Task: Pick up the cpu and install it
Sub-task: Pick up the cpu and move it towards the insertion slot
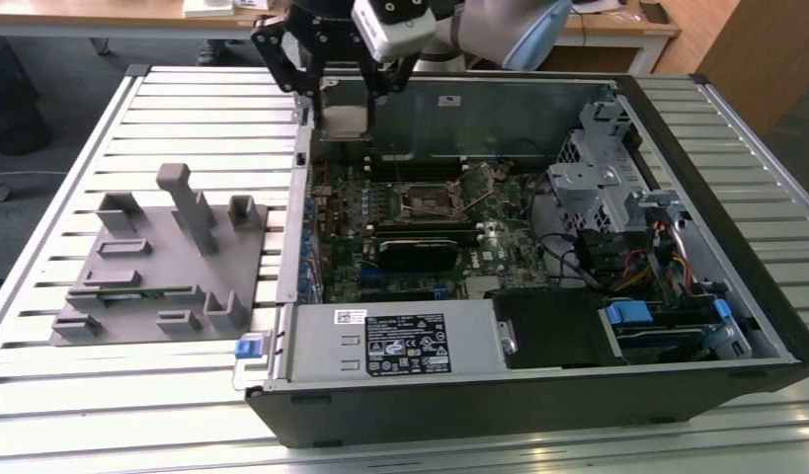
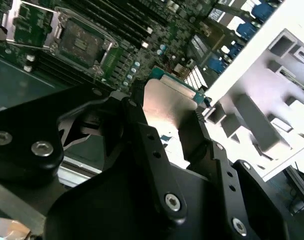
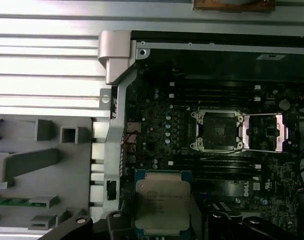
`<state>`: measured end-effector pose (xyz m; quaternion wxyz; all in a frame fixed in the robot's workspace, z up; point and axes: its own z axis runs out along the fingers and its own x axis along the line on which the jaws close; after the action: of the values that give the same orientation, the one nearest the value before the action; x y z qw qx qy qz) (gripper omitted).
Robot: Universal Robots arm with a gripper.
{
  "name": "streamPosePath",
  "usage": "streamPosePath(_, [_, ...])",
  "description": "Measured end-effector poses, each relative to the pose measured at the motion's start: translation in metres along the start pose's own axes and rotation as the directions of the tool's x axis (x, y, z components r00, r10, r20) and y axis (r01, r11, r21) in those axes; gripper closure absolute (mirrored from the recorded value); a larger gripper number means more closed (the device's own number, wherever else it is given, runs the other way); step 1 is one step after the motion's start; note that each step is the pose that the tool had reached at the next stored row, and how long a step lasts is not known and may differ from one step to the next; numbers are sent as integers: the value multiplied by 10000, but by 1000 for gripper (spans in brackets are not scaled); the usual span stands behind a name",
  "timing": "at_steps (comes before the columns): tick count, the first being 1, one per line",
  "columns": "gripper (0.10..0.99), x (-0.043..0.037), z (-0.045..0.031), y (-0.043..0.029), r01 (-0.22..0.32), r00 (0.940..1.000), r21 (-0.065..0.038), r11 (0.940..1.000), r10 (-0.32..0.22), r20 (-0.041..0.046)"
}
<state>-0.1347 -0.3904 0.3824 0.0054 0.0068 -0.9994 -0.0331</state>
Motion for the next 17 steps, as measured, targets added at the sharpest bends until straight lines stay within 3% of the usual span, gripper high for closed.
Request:
streamPosePath(5, [561, -178, 20, 41, 0, 10000, -1, 10000, 0, 0])
streamPosePath(12, [561, -409, 51, 157, 0, 10000, -1, 10000, 0, 1])
streamPosePath(17, [561, -593, 60, 191, 0, 10000, 0, 10000, 0, 0])
